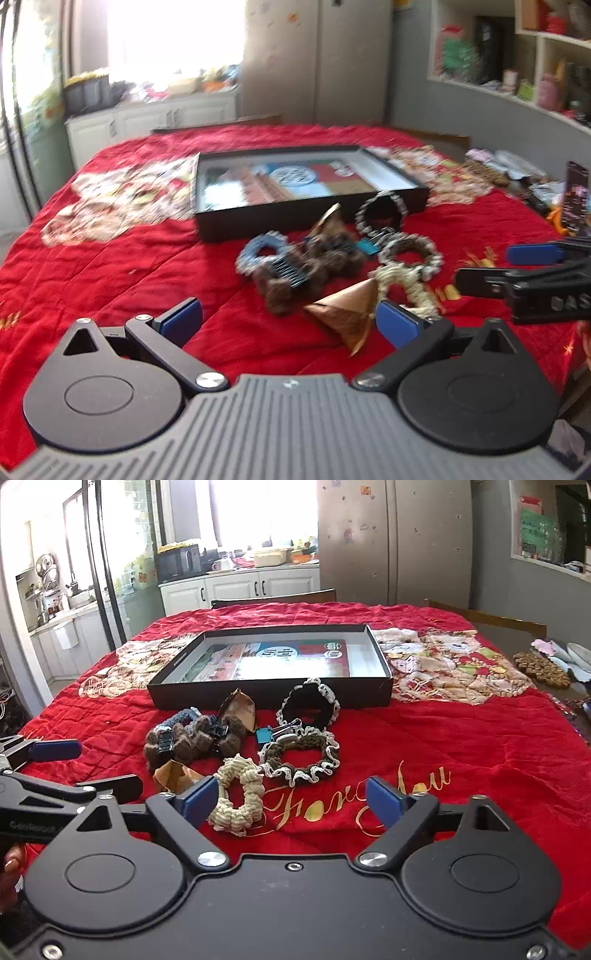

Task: Organize objects
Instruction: 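Move both tools toward the pile of hair accessories, then grasp the brown paper cone with the left tool while the right tool grasps the cream knitted scrunchie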

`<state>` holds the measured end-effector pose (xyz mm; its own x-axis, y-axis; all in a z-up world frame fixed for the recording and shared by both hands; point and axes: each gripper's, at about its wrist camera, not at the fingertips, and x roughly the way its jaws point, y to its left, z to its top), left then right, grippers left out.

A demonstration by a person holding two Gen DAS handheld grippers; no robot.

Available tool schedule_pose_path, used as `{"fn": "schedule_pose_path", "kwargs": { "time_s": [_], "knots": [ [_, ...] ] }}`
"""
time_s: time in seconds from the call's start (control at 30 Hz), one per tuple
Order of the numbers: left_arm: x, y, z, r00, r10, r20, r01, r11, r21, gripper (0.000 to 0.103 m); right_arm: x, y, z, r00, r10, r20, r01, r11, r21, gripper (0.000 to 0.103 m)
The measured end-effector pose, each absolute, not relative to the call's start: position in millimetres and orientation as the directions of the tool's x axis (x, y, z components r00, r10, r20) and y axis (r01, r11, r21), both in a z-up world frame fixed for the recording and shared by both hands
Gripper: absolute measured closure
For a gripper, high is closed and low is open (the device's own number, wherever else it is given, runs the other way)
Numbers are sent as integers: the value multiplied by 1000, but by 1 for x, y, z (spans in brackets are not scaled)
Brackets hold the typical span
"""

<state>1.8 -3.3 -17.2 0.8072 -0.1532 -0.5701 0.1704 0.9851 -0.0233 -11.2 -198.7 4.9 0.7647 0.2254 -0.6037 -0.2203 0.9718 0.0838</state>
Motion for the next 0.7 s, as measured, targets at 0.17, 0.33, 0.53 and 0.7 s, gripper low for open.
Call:
{"fn": "schedule_pose_path", "kwargs": {
  "time_s": [0.17,0.33,0.53,0.7],
  "knots": [
    [9,-10,-24,784,-190,-591,239,971,6,0,-2,-208,-2,751,282,-598,-259,958,127,34],
    [8,-17,-31,778,-224,-586,298,954,31,3,5,-211,-13,712,341,-614,-304,938,168,50],
    [12,-22,-38,757,-263,-598,342,939,21,11,9,-199,-24,676,393,-623,-371,912,173,60],
    [19,-21,-43,742,-280,-610,347,938,-9,19,15,-188,-31,654,417,-632,-405,898,174,77]
  ]
}}
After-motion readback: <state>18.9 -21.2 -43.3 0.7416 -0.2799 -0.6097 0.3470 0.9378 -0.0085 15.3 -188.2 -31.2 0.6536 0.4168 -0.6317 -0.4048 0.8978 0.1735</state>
